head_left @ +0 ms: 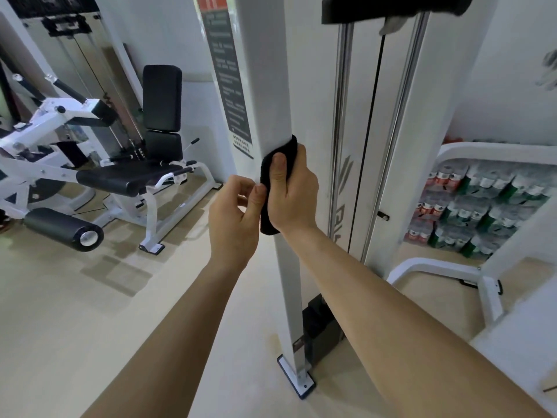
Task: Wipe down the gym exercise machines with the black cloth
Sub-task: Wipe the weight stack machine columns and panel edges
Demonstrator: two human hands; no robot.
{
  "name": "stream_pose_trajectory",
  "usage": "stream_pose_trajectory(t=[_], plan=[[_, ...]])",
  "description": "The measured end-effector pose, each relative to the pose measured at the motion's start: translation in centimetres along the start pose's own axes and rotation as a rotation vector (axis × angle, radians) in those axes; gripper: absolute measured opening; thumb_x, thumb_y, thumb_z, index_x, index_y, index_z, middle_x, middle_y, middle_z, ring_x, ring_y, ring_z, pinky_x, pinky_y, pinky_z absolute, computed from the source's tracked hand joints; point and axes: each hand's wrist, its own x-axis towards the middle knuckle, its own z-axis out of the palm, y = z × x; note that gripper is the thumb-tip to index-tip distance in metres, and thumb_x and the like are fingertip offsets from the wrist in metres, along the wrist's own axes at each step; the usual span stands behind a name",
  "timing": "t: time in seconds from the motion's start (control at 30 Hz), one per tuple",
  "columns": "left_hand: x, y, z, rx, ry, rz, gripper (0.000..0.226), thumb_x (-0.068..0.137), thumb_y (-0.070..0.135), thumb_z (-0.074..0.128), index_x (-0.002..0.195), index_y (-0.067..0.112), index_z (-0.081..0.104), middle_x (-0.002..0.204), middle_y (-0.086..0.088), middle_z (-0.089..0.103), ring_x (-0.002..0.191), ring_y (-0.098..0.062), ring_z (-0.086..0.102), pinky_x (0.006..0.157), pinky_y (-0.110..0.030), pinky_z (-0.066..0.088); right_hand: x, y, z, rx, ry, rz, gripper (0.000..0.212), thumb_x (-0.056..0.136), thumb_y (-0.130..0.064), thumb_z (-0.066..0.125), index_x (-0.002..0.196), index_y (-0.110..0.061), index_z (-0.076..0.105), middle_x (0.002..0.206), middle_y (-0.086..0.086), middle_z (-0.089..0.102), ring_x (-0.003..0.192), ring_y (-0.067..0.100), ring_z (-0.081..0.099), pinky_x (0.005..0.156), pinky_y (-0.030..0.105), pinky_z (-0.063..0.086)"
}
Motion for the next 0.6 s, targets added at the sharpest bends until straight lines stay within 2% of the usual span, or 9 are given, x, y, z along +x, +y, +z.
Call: stream_pose_trajectory(t=[0.17,0.27,0.37,0.43,0.6], plan=[[-2.8,-3.4,1.4,-0.018,0.016,0.023,0.014,0.097,0.038,0.053,0.083,0.036,0.051,0.079,0.015,0.063,0.074,-0.005,0.06,0.066,-0.016,0.045,-3.0,3.4,0.4,-0.018,0.007,-0.01,0.073,0.093,-0.072,0.015,0.11,-0.01,0.052,0.07,-0.024,0.049,0.06,0.006,0.051,0.054,0.012,0.031],[-4.9,-5.8,2.3,-0.027,0.014,0.032,0.016,0.098,0.034,0.054,0.084,0.027,0.055,0.081,0.011,0.064,0.074,-0.007,0.061,0.064,-0.017,0.045,-5.4,5.8,0.6,-0.048,0.009,0.002,0.066,0.097,-0.068,0.022,0.11,-0.01,0.052,0.073,-0.021,0.051,0.063,0.008,0.053,0.054,0.019,0.033],[-7.1,-8.6,3.1,-0.04,0.003,0.02,0.019,0.099,0.033,0.055,0.086,0.019,0.058,0.08,0.011,0.065,0.075,-0.01,0.061,0.064,-0.024,0.048,-8.1,8.2,0.8,-0.065,0.005,0.039,0.055,0.096,-0.057,0.026,0.106,-0.01,0.052,0.071,-0.019,0.05,0.062,0.014,0.055,0.058,0.027,0.034],[-8.6,-10.2,3.6,-0.045,0.003,0.023,0.02,0.099,0.033,0.055,0.087,0.018,0.059,0.08,0.011,0.065,0.075,-0.01,0.061,0.066,-0.026,0.048,-9.5,9.6,1.0,-0.07,0.018,0.046,0.052,0.096,-0.056,0.026,0.104,-0.011,0.051,0.069,-0.02,0.049,0.061,0.014,0.054,0.057,0.027,0.034],[-12.1,-14.2,5.3,-0.062,0.001,0.001,0.023,0.1,0.034,0.055,0.086,0.017,0.06,0.081,0.009,0.066,0.074,-0.006,0.06,0.066,-0.017,0.043,-13.2,13.4,1.4,-0.074,0.043,0.023,0.054,0.096,-0.057,0.026,0.104,-0.011,0.052,0.07,-0.018,0.05,0.062,0.013,0.056,0.056,0.023,0.036]])
